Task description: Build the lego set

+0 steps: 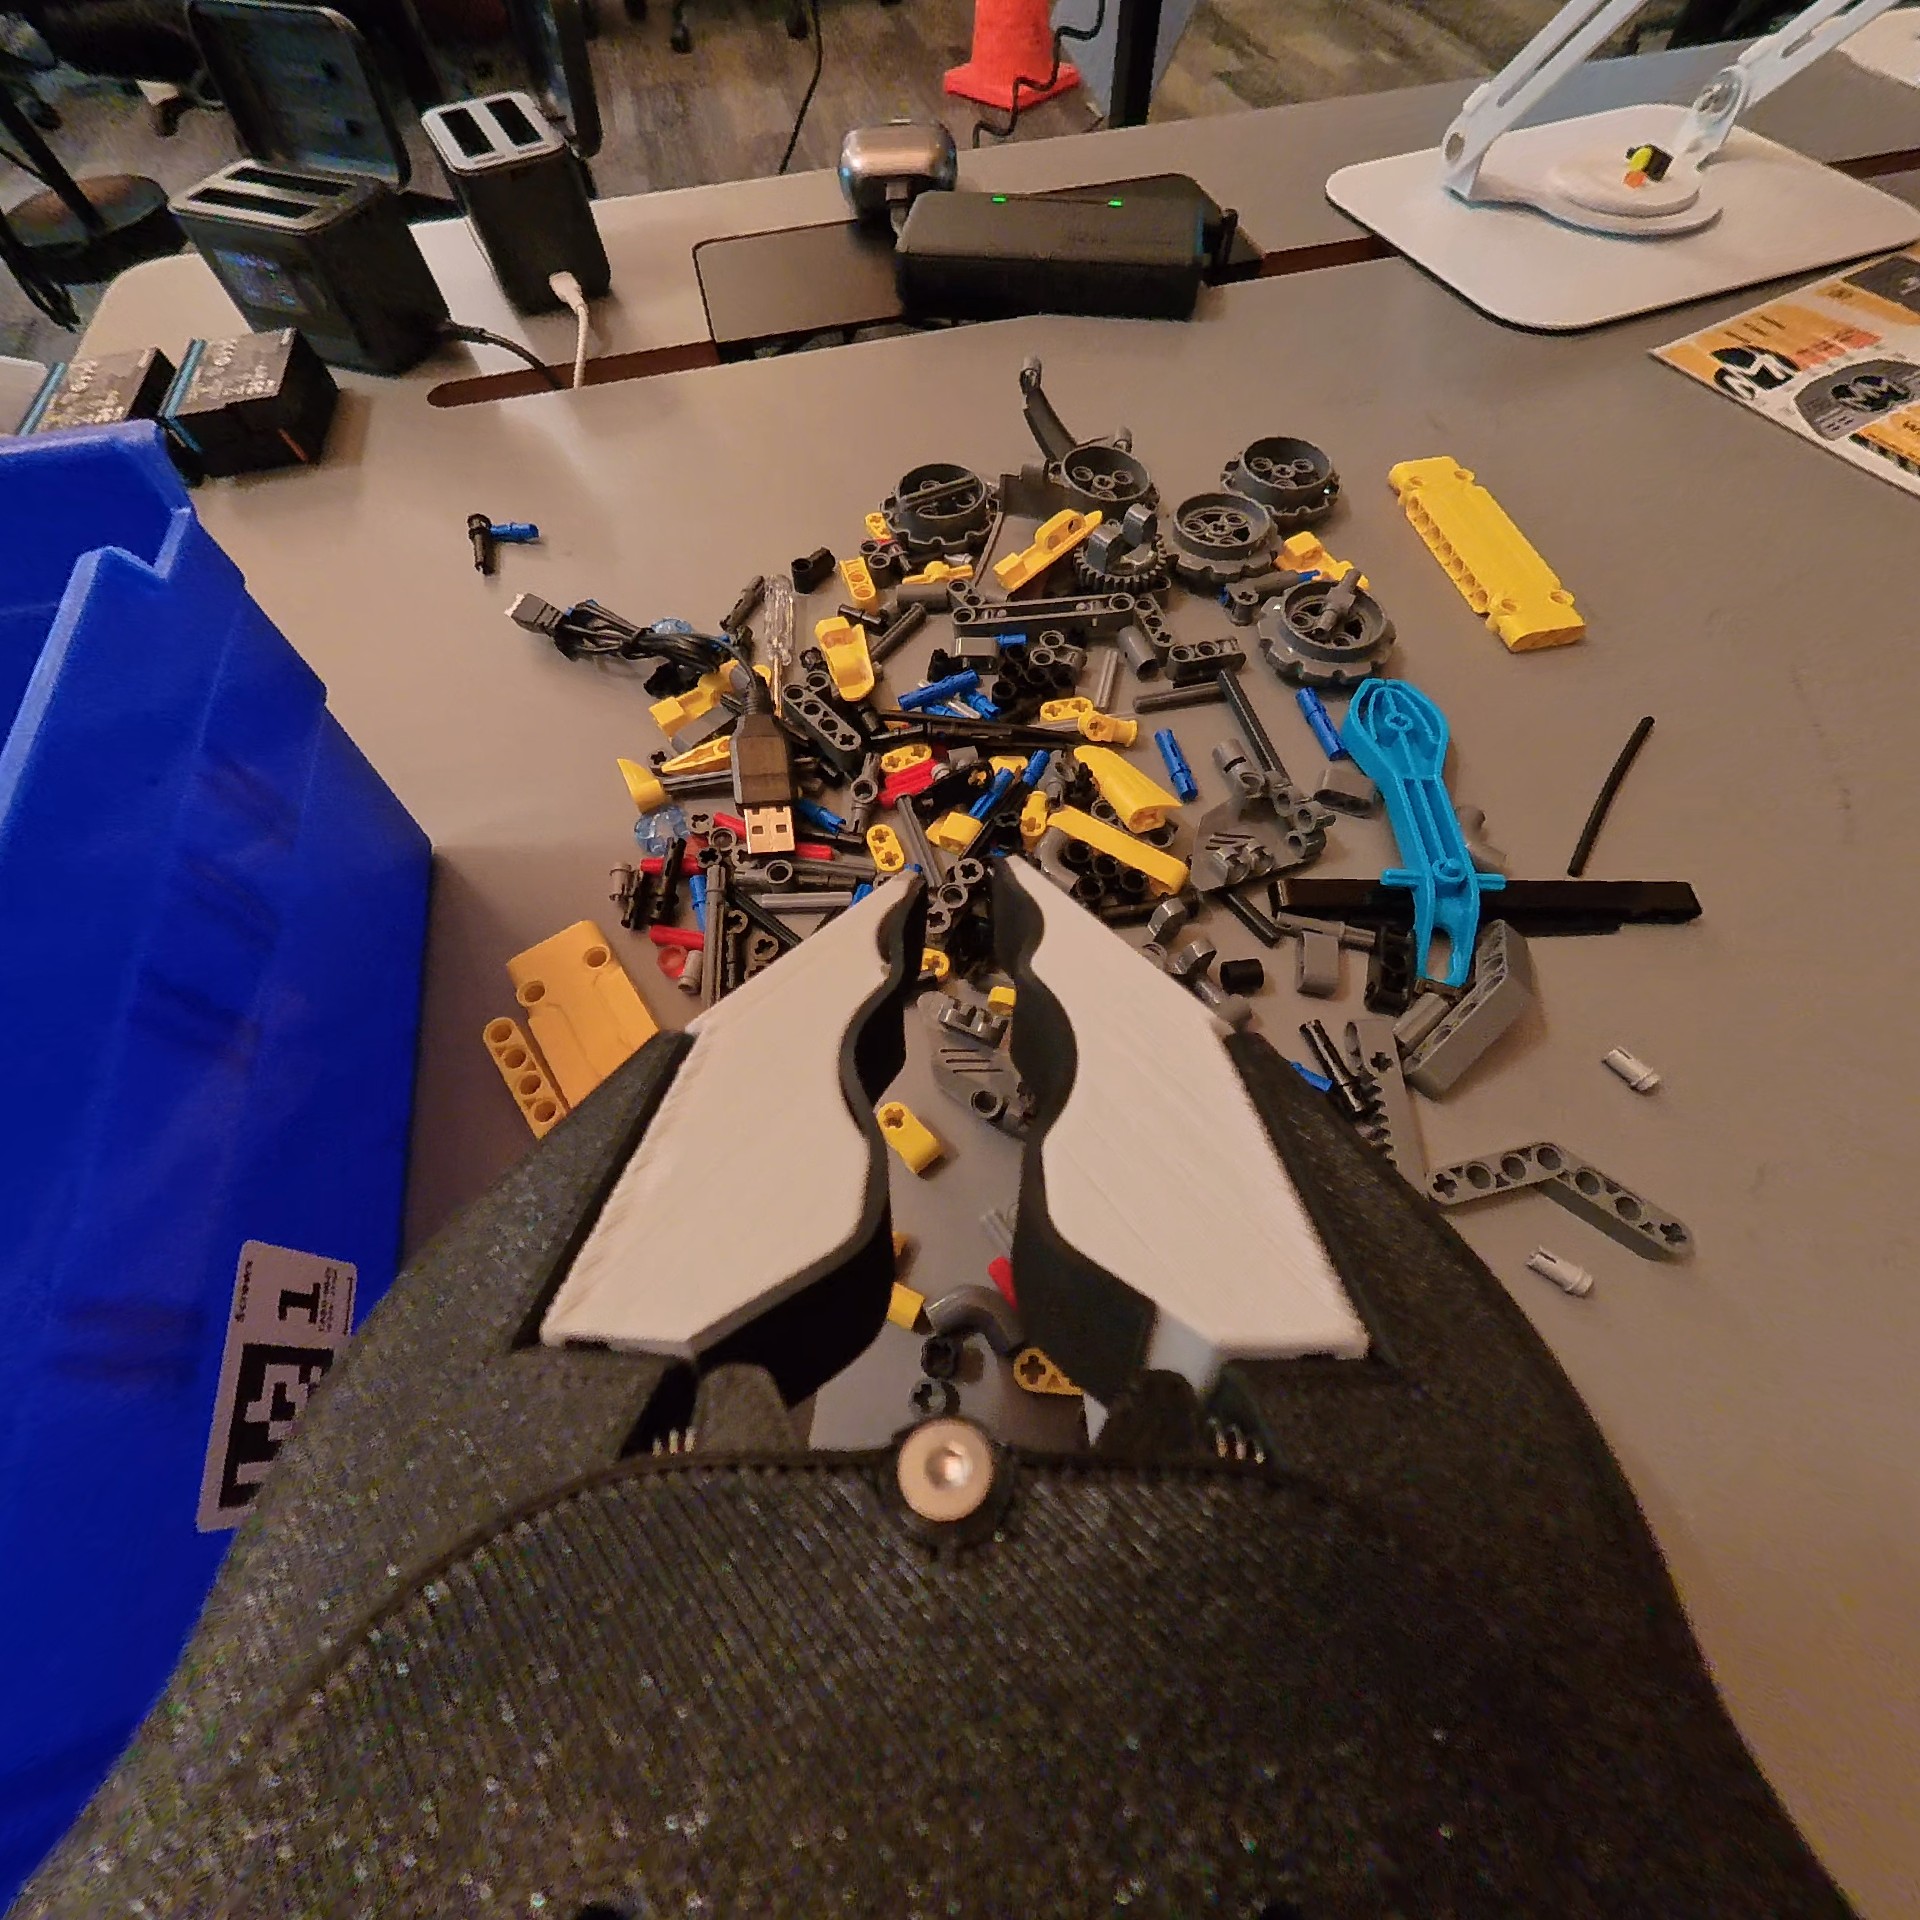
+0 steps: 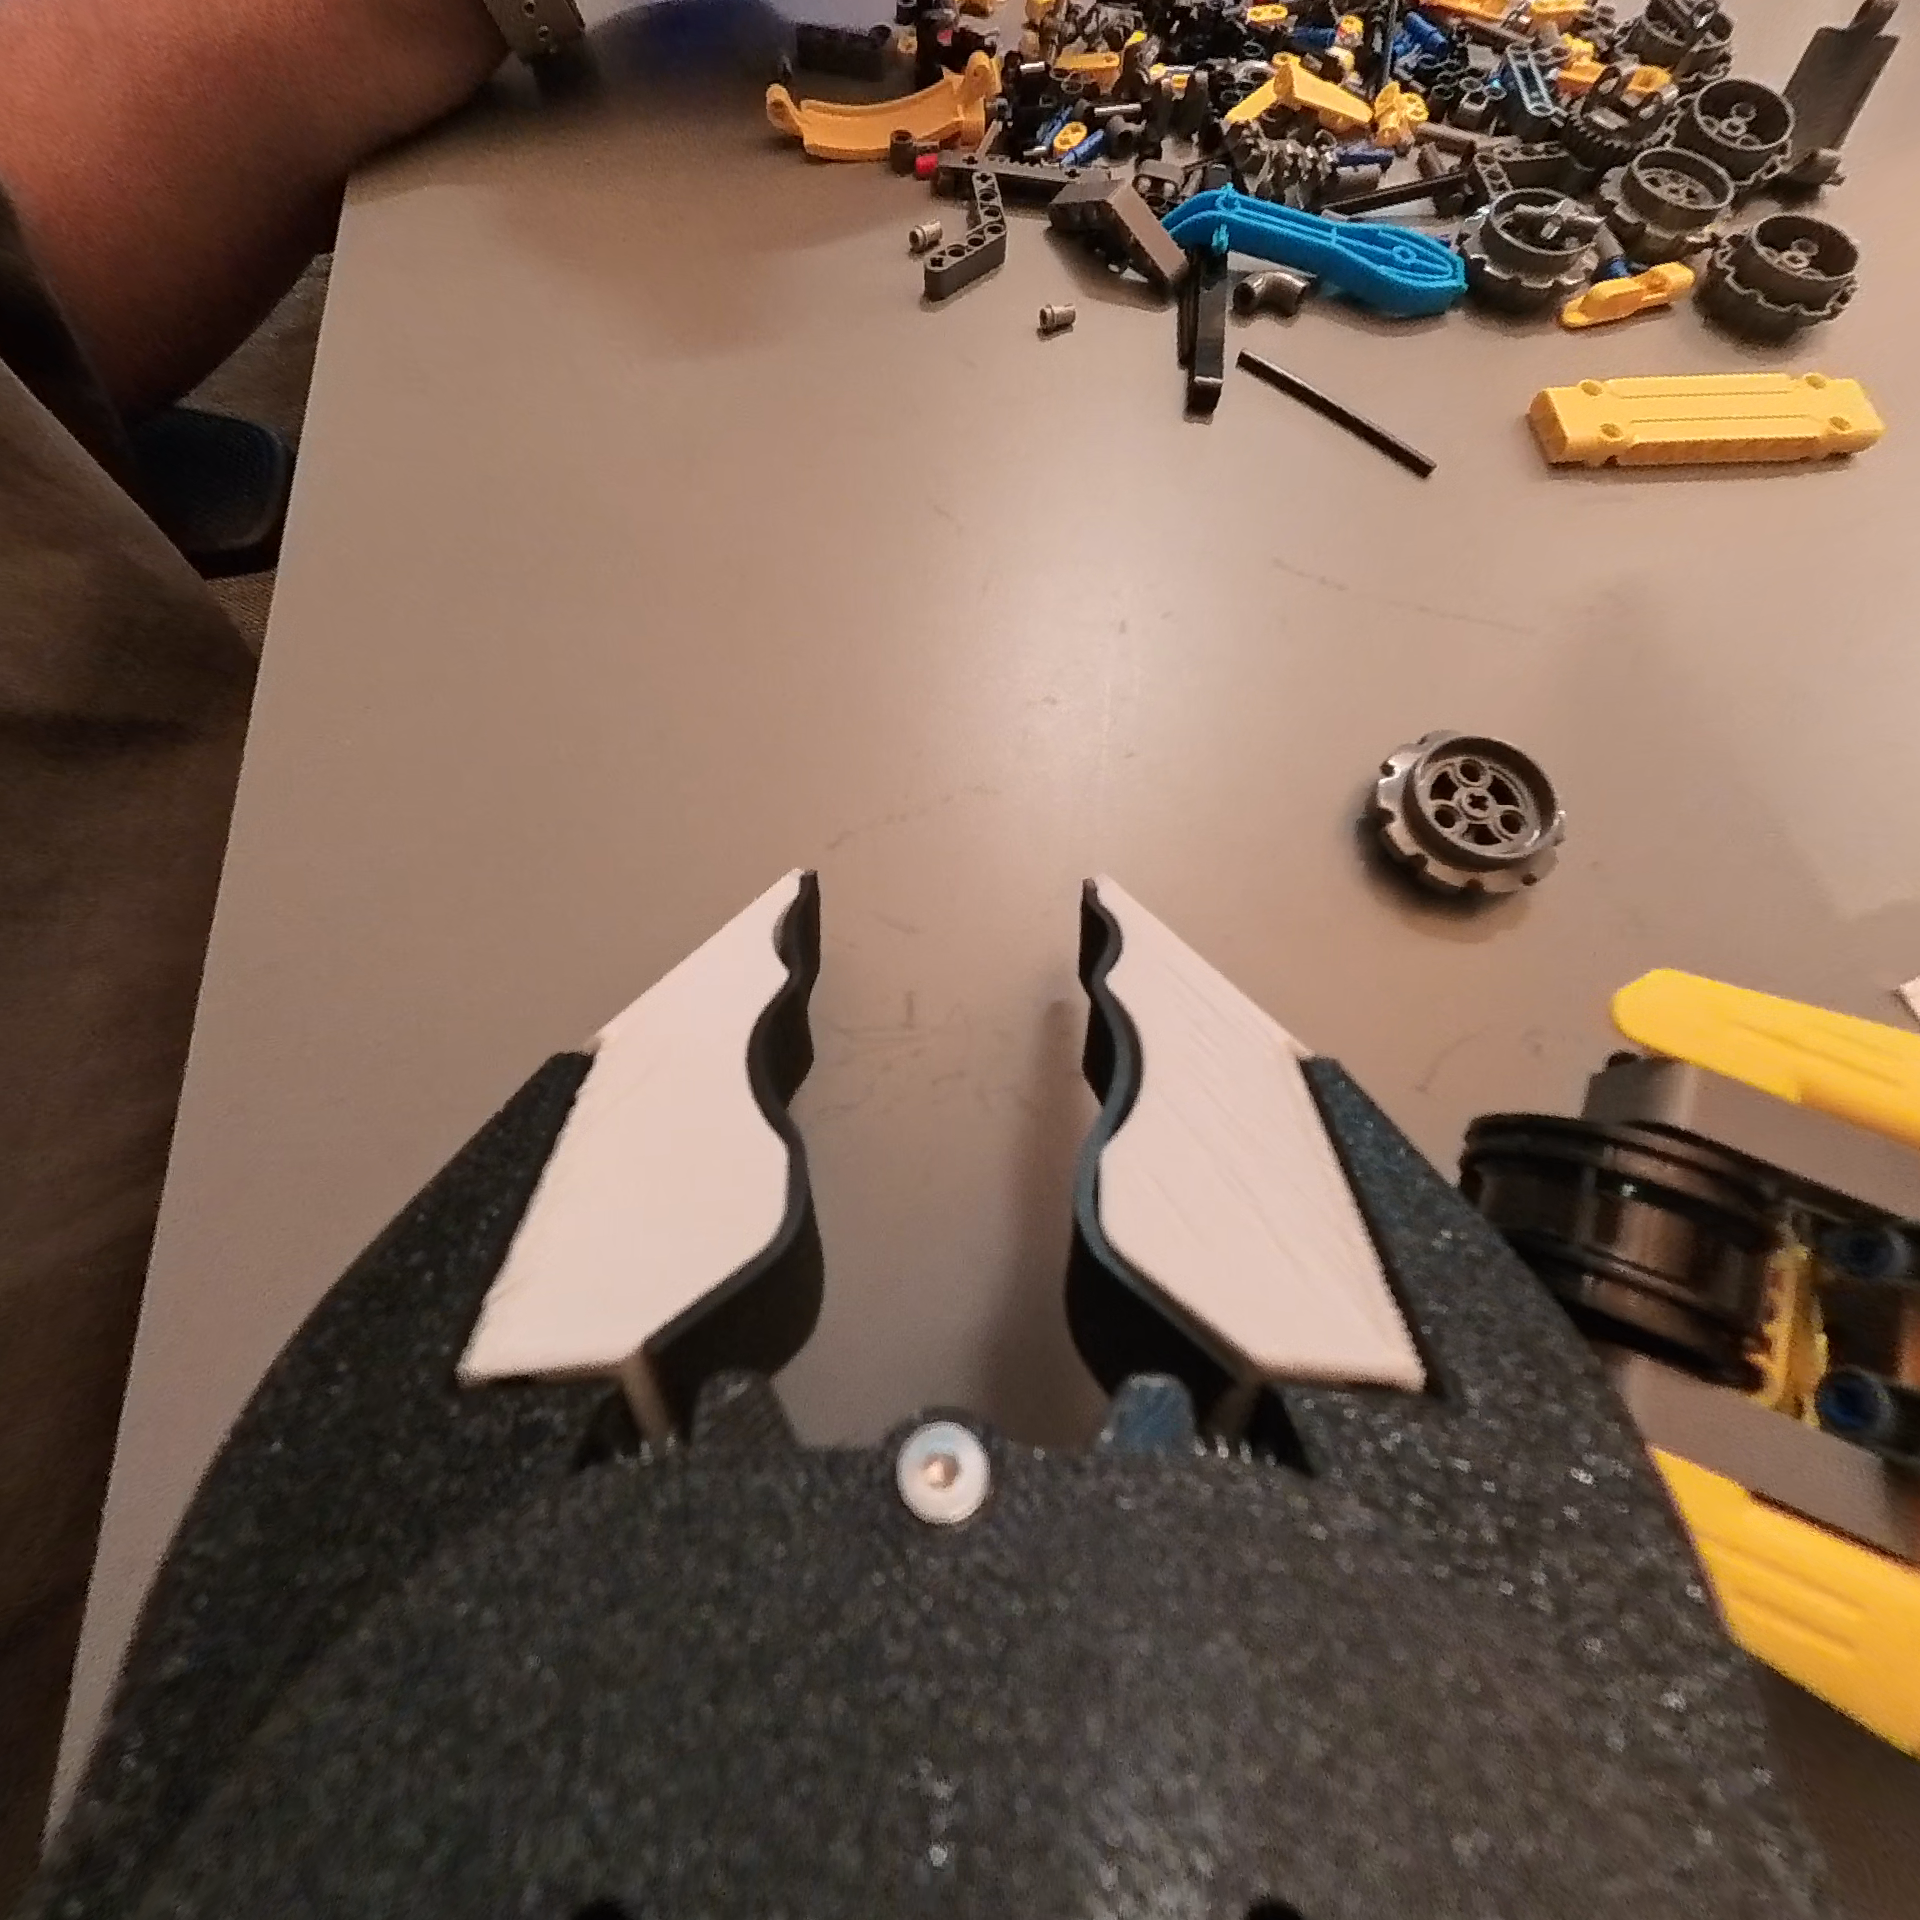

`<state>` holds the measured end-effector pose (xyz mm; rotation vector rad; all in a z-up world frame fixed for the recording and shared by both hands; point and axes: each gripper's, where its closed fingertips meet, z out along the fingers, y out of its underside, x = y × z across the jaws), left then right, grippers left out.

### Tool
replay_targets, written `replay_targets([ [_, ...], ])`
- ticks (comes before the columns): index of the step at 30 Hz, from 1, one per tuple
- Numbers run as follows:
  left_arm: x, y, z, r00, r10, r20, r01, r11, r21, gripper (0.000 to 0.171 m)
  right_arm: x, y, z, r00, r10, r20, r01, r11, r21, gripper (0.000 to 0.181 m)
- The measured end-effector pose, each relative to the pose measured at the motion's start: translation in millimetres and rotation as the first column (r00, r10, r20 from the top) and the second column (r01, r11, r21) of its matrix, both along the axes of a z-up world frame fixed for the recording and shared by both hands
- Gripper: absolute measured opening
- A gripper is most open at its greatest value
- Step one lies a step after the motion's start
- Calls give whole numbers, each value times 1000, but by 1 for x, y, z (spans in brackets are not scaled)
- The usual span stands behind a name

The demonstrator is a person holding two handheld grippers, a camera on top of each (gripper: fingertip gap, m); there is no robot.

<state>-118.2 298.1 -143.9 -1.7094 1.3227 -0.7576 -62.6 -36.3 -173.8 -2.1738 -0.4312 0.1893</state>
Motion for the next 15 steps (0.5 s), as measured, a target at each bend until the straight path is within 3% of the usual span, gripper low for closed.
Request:
replay_targets([
  [15, -1, 2, -1, 1000, 7, -1, -7, 1000, -10, 9, -1, 0, -7, 998, 4, 56, -2, 1000, -28, 54],
])
